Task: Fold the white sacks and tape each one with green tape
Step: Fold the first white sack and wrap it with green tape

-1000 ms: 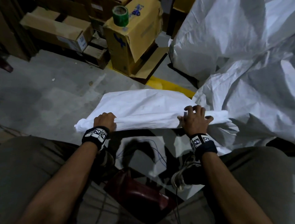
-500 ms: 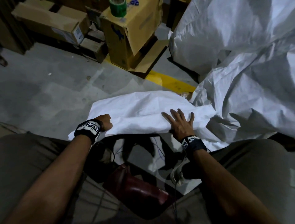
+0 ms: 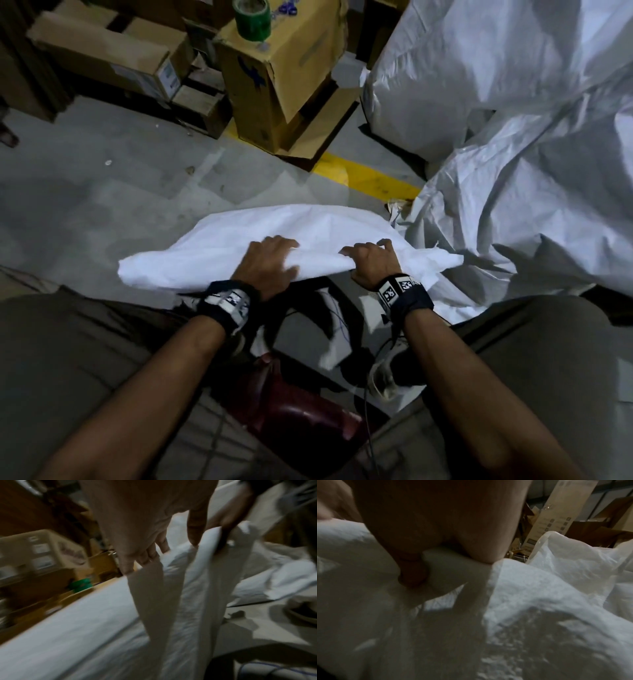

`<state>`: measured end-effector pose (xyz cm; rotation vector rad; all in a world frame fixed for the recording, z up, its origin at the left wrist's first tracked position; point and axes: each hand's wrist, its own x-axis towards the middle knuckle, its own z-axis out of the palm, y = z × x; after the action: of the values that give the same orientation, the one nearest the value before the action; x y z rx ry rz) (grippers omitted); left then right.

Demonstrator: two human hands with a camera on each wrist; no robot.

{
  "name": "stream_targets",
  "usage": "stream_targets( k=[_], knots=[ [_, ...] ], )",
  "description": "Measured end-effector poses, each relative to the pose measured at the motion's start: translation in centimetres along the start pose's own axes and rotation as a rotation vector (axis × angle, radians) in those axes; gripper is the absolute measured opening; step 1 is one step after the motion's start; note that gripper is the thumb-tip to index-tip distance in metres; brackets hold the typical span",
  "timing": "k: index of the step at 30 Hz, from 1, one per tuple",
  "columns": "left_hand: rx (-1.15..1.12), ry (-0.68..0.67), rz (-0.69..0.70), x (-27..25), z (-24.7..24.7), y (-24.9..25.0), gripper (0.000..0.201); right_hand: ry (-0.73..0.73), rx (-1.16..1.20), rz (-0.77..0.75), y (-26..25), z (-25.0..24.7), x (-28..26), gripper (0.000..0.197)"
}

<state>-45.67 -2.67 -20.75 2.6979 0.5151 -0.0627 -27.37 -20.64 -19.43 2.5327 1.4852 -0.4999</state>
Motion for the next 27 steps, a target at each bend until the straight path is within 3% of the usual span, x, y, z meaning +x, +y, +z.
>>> stream_targets(
  k=[3, 6, 10, 16, 19, 23, 25, 27],
  knots=[
    [0.283, -0.101, 0.057, -0.4, 1.1, 3.1, 0.077, 0.022, -0.028, -0.033, -1.0, -1.2, -0.1, 0.065],
    [0.365, -0.07, -0.042, -0.4, 1.3, 2.6, 0.053, 0.07, -0.06, -0.052, -1.2, -0.7, -1.0, 0.045],
    [0.327, -0.2, -0.225, 0.0, 0.8, 0.7, 0.04, 0.074, -0.083, 0.116, 0.5, 1.1, -3.3, 0.053],
    [0.405, -0.235, -0.198, 0.4, 0.9, 0.0, 0.037, 0.032, -0.003, 0.363, 4.5, 1.2, -6.4, 0.053],
    [0.398, -0.229, -0.207, 0.6, 1.0, -0.3, 0.034, -0.039, 0.088, 0.456, 5.7, 0.4, -7.1, 0.063],
    [0.365, -0.221, -0.232, 0.3, 1.1, -0.5, 0.034, -0.24, 0.154, 0.557, 7.0, -0.3, -7.6, 0.097],
    [0.328, -0.216, -0.244, 0.0, 0.9, -0.2, 0.033, -0.207, 0.087, 0.508, 6.0, -0.7, -7.1, 0.113],
    [0.282, -0.173, -0.219, -0.5, 1.0, 0.7, 0.033, -0.07, 0.017, 0.325, 3.5, -0.8, -6.1, 0.122]
  ],
)
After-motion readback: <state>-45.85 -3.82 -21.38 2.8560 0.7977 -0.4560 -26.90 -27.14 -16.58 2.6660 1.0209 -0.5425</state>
